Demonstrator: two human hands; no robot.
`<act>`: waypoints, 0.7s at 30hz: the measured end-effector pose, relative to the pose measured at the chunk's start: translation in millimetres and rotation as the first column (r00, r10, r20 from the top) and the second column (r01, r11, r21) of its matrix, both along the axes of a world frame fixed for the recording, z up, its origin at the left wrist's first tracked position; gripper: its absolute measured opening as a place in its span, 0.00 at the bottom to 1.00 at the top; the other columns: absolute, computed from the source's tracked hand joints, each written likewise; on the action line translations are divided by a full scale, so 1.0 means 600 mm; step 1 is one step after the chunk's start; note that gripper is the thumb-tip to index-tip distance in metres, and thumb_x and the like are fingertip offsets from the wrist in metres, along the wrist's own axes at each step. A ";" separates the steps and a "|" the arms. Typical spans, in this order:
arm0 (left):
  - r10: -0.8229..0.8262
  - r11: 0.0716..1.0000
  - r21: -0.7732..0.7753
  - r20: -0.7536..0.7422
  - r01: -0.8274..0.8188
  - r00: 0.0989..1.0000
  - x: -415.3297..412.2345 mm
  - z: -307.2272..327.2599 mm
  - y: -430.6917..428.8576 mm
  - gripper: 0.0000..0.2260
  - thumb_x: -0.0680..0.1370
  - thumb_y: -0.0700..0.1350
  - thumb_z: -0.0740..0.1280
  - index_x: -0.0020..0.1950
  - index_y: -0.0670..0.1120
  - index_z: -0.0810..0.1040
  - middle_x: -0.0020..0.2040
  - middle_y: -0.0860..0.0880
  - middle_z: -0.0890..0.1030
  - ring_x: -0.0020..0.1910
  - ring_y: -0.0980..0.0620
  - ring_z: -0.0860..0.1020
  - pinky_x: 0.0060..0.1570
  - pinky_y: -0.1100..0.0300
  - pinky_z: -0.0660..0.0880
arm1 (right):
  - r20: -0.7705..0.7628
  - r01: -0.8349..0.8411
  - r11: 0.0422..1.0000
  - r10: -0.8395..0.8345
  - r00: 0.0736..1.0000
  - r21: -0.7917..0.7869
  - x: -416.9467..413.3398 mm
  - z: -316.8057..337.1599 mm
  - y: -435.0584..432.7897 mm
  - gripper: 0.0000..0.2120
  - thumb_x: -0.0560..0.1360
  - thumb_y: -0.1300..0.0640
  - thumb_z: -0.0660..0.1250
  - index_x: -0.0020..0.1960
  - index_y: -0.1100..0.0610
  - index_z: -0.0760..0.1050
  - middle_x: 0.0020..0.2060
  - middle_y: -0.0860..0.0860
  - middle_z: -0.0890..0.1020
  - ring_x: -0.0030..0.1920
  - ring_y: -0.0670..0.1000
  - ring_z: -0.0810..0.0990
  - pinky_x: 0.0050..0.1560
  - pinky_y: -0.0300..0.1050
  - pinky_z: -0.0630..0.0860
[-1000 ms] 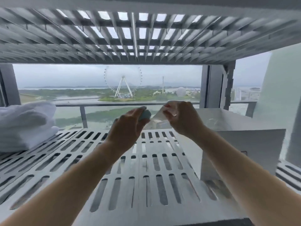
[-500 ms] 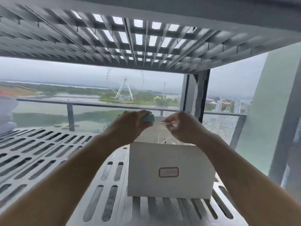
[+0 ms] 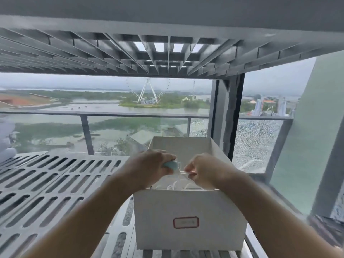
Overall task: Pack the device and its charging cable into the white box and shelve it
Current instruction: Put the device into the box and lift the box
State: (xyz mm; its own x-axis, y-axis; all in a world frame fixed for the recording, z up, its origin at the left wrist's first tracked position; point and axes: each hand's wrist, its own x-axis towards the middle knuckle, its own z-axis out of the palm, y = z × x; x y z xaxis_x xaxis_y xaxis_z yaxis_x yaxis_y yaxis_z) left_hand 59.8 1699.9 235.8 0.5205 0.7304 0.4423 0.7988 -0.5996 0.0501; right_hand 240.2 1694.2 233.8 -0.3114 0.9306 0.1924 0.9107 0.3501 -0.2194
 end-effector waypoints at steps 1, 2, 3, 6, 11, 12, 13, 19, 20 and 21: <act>-0.002 1.000 -0.006 -0.011 0.002 1.000 0.000 0.000 0.000 0.16 0.76 0.52 0.65 0.63 0.56 0.73 0.60 0.56 0.78 0.57 0.51 0.76 0.55 0.58 0.71 | -0.003 0.006 1.000 -0.006 1.000 0.013 0.000 0.000 0.000 0.11 0.75 0.58 0.63 0.53 0.53 0.81 0.48 0.53 0.84 0.47 0.53 0.81 0.51 0.40 0.76; 0.001 1.000 -0.013 -0.011 -0.001 1.000 0.000 0.000 0.000 0.16 0.76 0.52 0.65 0.63 0.56 0.73 0.60 0.55 0.79 0.56 0.51 0.77 0.55 0.57 0.72 | -0.011 0.014 0.999 -0.014 1.000 0.029 0.001 0.000 0.001 0.10 0.75 0.59 0.62 0.52 0.55 0.81 0.47 0.54 0.84 0.46 0.54 0.81 0.50 0.42 0.77; 0.007 1.000 -0.018 -0.004 -0.007 1.000 -0.001 0.000 0.000 0.16 0.76 0.53 0.65 0.63 0.56 0.73 0.59 0.55 0.79 0.55 0.51 0.77 0.54 0.56 0.73 | -0.021 0.020 0.999 -0.019 1.000 0.044 0.002 0.000 0.001 0.10 0.74 0.59 0.61 0.49 0.58 0.81 0.46 0.56 0.84 0.46 0.56 0.80 0.49 0.45 0.78; 0.024 0.998 -0.053 -0.017 -0.025 1.000 -0.004 0.000 0.001 0.11 0.76 0.54 0.65 0.57 0.55 0.77 0.49 0.52 0.83 0.45 0.51 0.79 0.46 0.57 0.75 | -0.027 0.020 0.999 -0.019 0.999 0.041 0.004 -0.003 0.002 0.10 0.73 0.59 0.61 0.45 0.60 0.80 0.40 0.57 0.83 0.42 0.58 0.79 0.42 0.47 0.78; 0.076 0.991 -0.087 -0.251 -0.100 0.965 0.001 0.003 -0.001 0.11 0.70 0.54 0.68 0.52 0.57 0.80 0.44 0.55 0.82 0.40 0.53 0.75 0.37 0.63 0.68 | 0.049 -0.001 0.997 0.005 0.999 -0.080 0.005 -0.012 0.003 0.10 0.73 0.56 0.62 0.51 0.53 0.81 0.49 0.49 0.81 0.55 0.49 0.72 0.58 0.44 0.72; 0.090 0.989 -0.089 -0.266 -0.117 0.960 0.001 0.002 0.000 0.13 0.69 0.54 0.69 0.52 0.58 0.80 0.45 0.56 0.82 0.44 0.53 0.76 0.38 0.63 0.66 | 0.064 -0.008 0.994 0.015 0.998 -0.111 0.005 -0.012 0.003 0.11 0.73 0.56 0.62 0.52 0.54 0.80 0.50 0.50 0.82 0.56 0.49 0.73 0.58 0.45 0.73; 0.097 0.987 -0.102 -0.259 -0.128 0.961 0.001 0.001 0.001 0.14 0.68 0.55 0.69 0.53 0.59 0.80 0.48 0.56 0.82 0.48 0.54 0.77 0.39 0.64 0.66 | 0.085 -0.009 0.989 0.022 0.996 -0.148 0.004 -0.011 0.003 0.12 0.73 0.56 0.62 0.53 0.55 0.79 0.50 0.52 0.82 0.55 0.50 0.74 0.57 0.47 0.74; 0.092 0.974 -0.197 -0.115 -0.114 0.989 -0.005 -0.006 0.010 0.20 0.69 0.51 0.73 0.60 0.60 0.76 0.56 0.54 0.81 0.53 0.52 0.78 0.50 0.61 0.73 | 0.157 0.000 0.942 0.056 0.986 -0.336 0.009 -0.009 0.004 0.19 0.74 0.43 0.62 0.54 0.56 0.78 0.50 0.56 0.82 0.49 0.53 0.80 0.52 0.47 0.76; 0.094 0.972 -0.206 -0.100 -0.113 0.991 -0.005 -0.007 0.012 0.20 0.70 0.49 0.72 0.60 0.60 0.75 0.57 0.53 0.80 0.55 0.51 0.77 0.53 0.59 0.74 | 0.179 -0.011 0.930 0.083 0.980 -0.367 0.008 -0.007 0.005 0.17 0.75 0.46 0.62 0.53 0.57 0.78 0.49 0.57 0.82 0.47 0.54 0.79 0.47 0.45 0.74; 0.097 0.971 -0.209 -0.095 -0.115 0.991 -0.005 -0.008 0.013 0.20 0.71 0.48 0.71 0.62 0.60 0.74 0.60 0.52 0.79 0.58 0.51 0.76 0.56 0.58 0.73 | 0.198 -0.013 0.914 0.102 0.975 -0.405 0.008 -0.007 0.006 0.15 0.76 0.50 0.61 0.54 0.60 0.76 0.50 0.60 0.80 0.47 0.56 0.78 0.43 0.44 0.70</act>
State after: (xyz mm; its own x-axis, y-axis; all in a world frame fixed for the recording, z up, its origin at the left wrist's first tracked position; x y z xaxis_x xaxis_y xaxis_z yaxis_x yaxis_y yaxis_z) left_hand 56.8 1707.6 230.8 0.4636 0.8560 0.2288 0.8639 -0.4941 0.0980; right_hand 244.7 1698.1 229.5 -0.3588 0.8946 -0.2666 0.9319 0.3267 -0.1578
